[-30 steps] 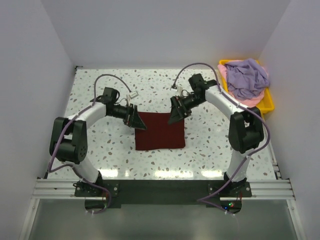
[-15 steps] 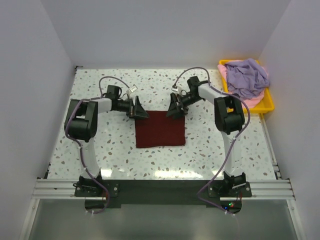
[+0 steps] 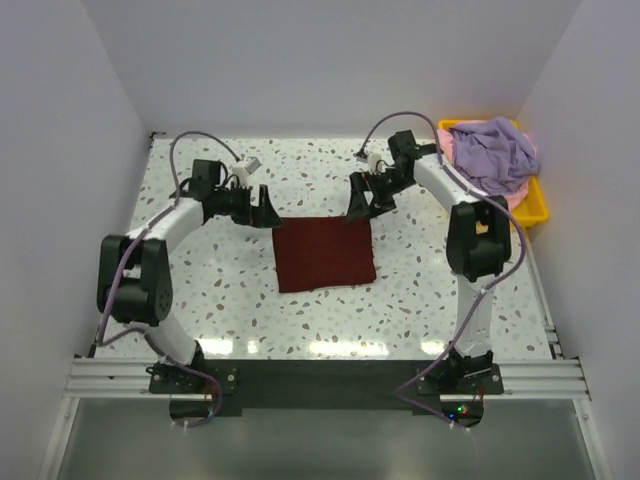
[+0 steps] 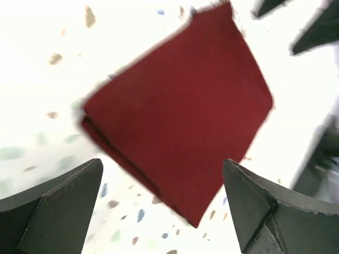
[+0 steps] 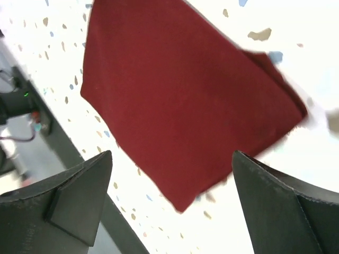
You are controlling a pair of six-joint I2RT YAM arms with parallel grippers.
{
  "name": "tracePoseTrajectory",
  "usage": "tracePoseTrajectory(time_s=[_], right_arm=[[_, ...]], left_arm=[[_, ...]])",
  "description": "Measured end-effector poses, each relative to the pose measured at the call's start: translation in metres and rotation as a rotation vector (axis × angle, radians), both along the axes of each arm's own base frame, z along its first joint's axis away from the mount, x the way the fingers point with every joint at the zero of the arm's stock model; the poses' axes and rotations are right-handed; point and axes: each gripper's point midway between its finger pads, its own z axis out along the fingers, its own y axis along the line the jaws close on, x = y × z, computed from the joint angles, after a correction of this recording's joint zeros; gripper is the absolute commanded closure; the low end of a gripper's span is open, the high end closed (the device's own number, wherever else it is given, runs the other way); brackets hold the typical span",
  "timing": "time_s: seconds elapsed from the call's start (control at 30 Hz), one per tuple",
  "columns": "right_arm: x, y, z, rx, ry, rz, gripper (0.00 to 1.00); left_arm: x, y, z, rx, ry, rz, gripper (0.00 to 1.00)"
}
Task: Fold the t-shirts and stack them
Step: Fold the tshirt, then neatly place the folded tshirt to the corner
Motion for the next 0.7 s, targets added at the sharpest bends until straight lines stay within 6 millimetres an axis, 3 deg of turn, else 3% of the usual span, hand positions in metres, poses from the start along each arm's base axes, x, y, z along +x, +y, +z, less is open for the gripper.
tracePoseTrajectory(time_s=[0.07, 0.13, 0.23, 0.3, 0.4, 0.5, 0.6, 0.7], right_arm=[[-0.005, -0.009, 0.026, -0.045, -0.083, -0.03, 0.01], [-0.008, -0.019, 0.058, -0.082, -0.186, -0.07, 0.01], [-0.01, -0.036, 0.106, -0.131, -0.35, -0.137, 0.01], [-0.012, -0.044, 0.127, -0.151, -0.42, -0.172, 0.01], [-0.017, -0.054, 0.141, -0.181, -0.478, -0.206, 0.01], [-0.02, -0.062, 0.13, -0.22, -0.456, -0.22, 0.01], [-0.026, -0.069, 0.112, -0.258, -0.409, -0.222, 0.01], [-0.03, -0.072, 0.105, -0.272, -0.389, -0.216, 0.02]], left_arm=[[0.004, 0.005, 0.022, 0.104, -0.108, 0.052, 0.0], [0.005, -0.005, 0.048, 0.209, -0.237, 0.085, 0.0], [-0.019, -0.053, 0.076, 0.308, -0.394, 0.049, 0.0], [-0.038, -0.082, 0.075, 0.35, -0.431, 0.01, 0.0], [-0.065, -0.117, 0.045, 0.441, -0.407, -0.053, 0.0], [-0.069, -0.133, 0.002, 0.553, -0.324, -0.065, 0.0], [-0.058, -0.134, -0.04, 0.656, -0.246, -0.04, 0.0], [-0.048, -0.122, -0.077, 0.728, -0.156, -0.022, 0.0]])
